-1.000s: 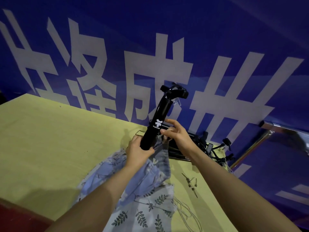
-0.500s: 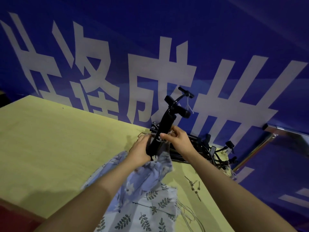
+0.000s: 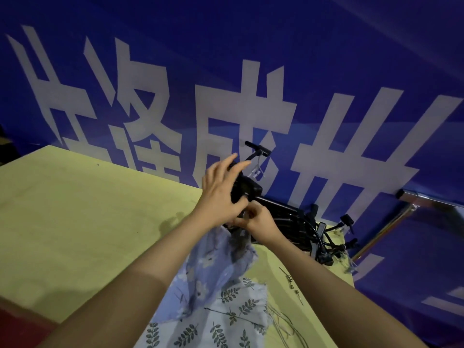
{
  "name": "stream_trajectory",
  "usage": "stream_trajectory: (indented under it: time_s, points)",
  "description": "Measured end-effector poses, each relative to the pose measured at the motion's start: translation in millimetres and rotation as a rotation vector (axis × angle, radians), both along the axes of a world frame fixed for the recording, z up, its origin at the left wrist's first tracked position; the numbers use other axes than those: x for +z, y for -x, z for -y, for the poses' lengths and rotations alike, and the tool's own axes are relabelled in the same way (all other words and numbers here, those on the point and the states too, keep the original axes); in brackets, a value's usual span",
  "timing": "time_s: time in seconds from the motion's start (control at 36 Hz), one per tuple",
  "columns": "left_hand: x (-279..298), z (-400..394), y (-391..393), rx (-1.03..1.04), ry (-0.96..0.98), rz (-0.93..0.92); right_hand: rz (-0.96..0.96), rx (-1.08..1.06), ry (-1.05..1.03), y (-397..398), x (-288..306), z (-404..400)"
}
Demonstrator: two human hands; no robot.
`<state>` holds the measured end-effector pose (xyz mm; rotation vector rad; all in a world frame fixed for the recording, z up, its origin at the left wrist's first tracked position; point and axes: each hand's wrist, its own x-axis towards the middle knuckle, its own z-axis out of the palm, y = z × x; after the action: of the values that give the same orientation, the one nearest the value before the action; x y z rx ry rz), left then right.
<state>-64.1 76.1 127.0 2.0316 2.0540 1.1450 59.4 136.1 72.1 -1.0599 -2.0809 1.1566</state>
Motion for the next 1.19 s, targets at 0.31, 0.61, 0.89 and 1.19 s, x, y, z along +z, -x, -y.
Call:
stream_trajectory:
  time_s: [0.31, 0.61, 0.89, 1.19]
  points:
    - [-7.8, -5.3, 0.8, 0.014, 0.047, -0.137, 0.051, 0.014, -0.027, -28.1, 15.2, -8.5]
    - [37.8, -14.6, -0.1, -0.078, -0.007, -0.215, -0.224, -0.194, -0.404, -20.7, 83.8, -16.2]
    - [50.3, -3.4, 0.7, -0.209, 0.134, -0.468, -0.381, -0.328, -0.279, -18.3, 138.1, -33.3]
    - [60.4, -13.4, -30.4, -0.022, 0.367, 0.023, 0.012, -0.208, -0.795, -15.8, 143.9, -24.6]
